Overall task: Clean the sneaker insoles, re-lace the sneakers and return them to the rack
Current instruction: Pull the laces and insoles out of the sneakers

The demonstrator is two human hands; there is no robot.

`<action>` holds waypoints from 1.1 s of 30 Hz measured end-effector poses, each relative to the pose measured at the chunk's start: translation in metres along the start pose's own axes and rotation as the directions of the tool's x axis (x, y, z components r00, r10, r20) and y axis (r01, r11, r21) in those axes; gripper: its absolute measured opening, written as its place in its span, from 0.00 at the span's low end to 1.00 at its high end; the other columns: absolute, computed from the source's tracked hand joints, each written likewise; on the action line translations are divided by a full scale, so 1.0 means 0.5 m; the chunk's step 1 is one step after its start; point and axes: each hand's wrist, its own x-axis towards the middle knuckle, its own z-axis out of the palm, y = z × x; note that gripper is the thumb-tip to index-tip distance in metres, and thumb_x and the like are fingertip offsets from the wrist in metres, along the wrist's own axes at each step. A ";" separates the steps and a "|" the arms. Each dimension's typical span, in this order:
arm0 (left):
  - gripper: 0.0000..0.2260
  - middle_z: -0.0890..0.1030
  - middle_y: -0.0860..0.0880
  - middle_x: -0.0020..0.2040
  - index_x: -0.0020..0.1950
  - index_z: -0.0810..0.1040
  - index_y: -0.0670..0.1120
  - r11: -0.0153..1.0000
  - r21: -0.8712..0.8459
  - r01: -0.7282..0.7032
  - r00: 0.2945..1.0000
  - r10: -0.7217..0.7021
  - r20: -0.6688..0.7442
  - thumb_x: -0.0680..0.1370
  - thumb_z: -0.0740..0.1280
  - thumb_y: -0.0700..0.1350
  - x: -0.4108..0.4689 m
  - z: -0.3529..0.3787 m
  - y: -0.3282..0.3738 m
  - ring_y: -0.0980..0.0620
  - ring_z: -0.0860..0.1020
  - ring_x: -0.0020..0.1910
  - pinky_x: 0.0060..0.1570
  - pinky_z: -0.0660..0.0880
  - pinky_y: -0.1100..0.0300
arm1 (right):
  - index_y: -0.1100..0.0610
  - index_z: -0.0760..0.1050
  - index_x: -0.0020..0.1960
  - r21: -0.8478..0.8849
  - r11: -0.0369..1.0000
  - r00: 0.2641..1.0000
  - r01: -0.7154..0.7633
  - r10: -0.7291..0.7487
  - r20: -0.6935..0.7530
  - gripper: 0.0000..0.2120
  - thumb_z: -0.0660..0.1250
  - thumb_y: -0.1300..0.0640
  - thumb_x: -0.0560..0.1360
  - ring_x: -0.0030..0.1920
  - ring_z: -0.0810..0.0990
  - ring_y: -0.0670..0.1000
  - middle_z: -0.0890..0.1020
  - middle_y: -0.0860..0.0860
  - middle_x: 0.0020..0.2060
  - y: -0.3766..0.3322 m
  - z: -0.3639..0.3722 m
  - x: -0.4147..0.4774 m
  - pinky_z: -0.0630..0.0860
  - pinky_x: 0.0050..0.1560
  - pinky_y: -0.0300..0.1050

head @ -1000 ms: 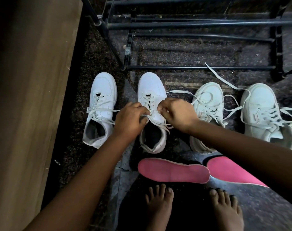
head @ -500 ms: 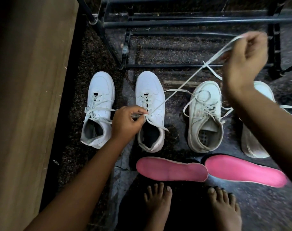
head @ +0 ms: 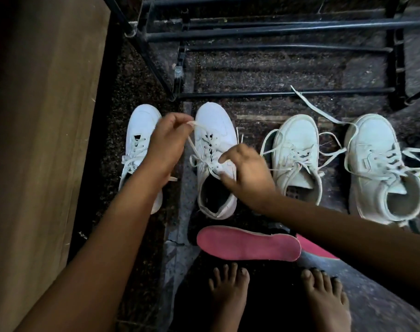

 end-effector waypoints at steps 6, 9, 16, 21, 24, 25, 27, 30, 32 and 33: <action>0.05 0.81 0.49 0.43 0.44 0.80 0.49 0.976 0.218 -0.002 0.998 0.015 -0.058 0.74 0.66 0.49 0.284 -0.399 0.318 0.45 0.79 0.45 0.45 0.75 0.55 | 0.51 0.74 0.53 -0.008 0.994 0.994 -0.107 0.107 -0.012 0.14 0.68 0.44 0.72 0.52 0.75 0.54 0.76 0.50 0.47 -0.022 0.032 -0.009 0.68 0.51 0.49; 0.08 0.81 0.47 0.40 0.40 0.80 0.47 0.982 0.162 0.098 0.995 -0.100 0.001 0.74 0.66 0.49 0.258 -0.354 0.300 0.44 0.79 0.44 0.42 0.73 0.56 | 0.50 0.77 0.51 0.026 0.994 0.993 -0.103 0.105 -0.057 0.10 0.69 0.47 0.72 0.50 0.76 0.55 0.75 0.50 0.45 -0.027 0.032 0.015 0.70 0.51 0.50; 0.08 0.80 0.49 0.39 0.48 0.81 0.41 0.811 -0.531 0.247 0.959 -0.283 0.014 0.77 0.63 0.33 0.268 -0.319 0.288 0.54 0.76 0.38 0.42 0.74 0.65 | 0.52 0.80 0.43 0.430 0.888 0.983 -0.161 0.184 -0.013 0.04 0.67 0.58 0.73 0.41 0.75 0.46 0.74 0.47 0.40 -0.022 0.046 0.017 0.71 0.44 0.39; 0.14 0.80 0.50 0.43 0.54 0.78 0.39 0.883 -0.459 0.093 0.995 -0.098 0.012 0.73 0.62 0.27 0.251 -0.323 0.283 0.63 0.77 0.41 0.44 0.73 0.73 | 0.51 0.69 0.32 0.619 0.652 0.897 -0.438 0.366 0.248 0.14 0.57 0.57 0.76 0.42 0.68 0.47 0.70 0.51 0.38 -0.024 0.052 0.036 0.66 0.46 0.45; 0.14 0.79 0.53 0.41 0.54 0.78 0.41 0.932 -0.360 -0.039 0.996 0.008 -0.085 0.71 0.67 0.29 0.244 -0.315 0.281 0.68 0.76 0.38 0.42 0.72 0.74 | 0.55 0.70 0.36 0.655 0.555 0.856 -0.512 0.390 0.339 0.14 0.56 0.57 0.80 0.43 0.71 0.49 0.72 0.52 0.39 -0.040 0.023 0.039 0.68 0.45 0.42; 0.15 0.79 0.54 0.41 0.55 0.77 0.43 0.941 -0.326 -0.089 0.991 0.052 -0.121 0.71 0.68 0.30 0.242 -0.313 0.280 0.68 0.76 0.38 0.42 0.72 0.74 | 0.55 0.70 0.35 0.682 0.504 0.846 -0.529 0.375 0.380 0.17 0.55 0.54 0.82 0.38 0.72 0.47 0.74 0.50 0.36 -0.043 0.014 0.035 0.69 0.41 0.37; 0.18 0.80 0.55 0.43 0.56 0.76 0.48 0.953 -0.231 -0.197 0.971 0.157 -0.183 0.70 0.70 0.33 0.236 -0.307 0.275 0.63 0.78 0.40 0.43 0.75 0.68 | 0.54 0.68 0.32 0.715 0.489 0.866 -0.499 0.320 0.385 0.22 0.53 0.48 0.82 0.31 0.73 0.43 0.74 0.48 0.30 -0.070 -0.011 0.031 0.70 0.35 0.33; 0.21 0.82 0.53 0.44 0.61 0.76 0.49 0.967 -0.030 -0.254 0.938 0.239 -0.251 0.69 0.73 0.38 0.231 -0.301 0.270 0.54 0.79 0.41 0.41 0.76 0.59 | 0.56 0.64 0.29 0.771 0.494 0.916 -0.402 0.233 0.328 0.25 0.52 0.47 0.82 0.30 0.72 0.46 0.73 0.53 0.30 -0.083 -0.050 0.040 0.72 0.35 0.34; 0.21 0.81 0.55 0.40 0.61 0.76 0.48 0.965 0.001 -0.264 0.922 0.253 -0.294 0.70 0.73 0.38 0.231 -0.301 0.270 0.54 0.80 0.41 0.42 0.77 0.57 | 0.57 0.64 0.31 0.824 0.483 0.947 -0.297 0.261 0.188 0.23 0.52 0.49 0.82 0.29 0.71 0.47 0.74 0.53 0.31 -0.120 -0.088 0.048 0.71 0.29 0.30; 0.21 0.80 0.55 0.39 0.62 0.76 0.49 0.962 -0.020 -0.272 0.919 0.253 -0.303 0.70 0.72 0.38 0.232 -0.302 0.270 0.53 0.80 0.41 0.43 0.78 0.56 | 0.56 0.65 0.31 0.882 0.396 0.954 -0.255 0.251 0.163 0.22 0.52 0.51 0.82 0.28 0.72 0.45 0.76 0.53 0.31 -0.115 -0.109 0.061 0.69 0.26 0.28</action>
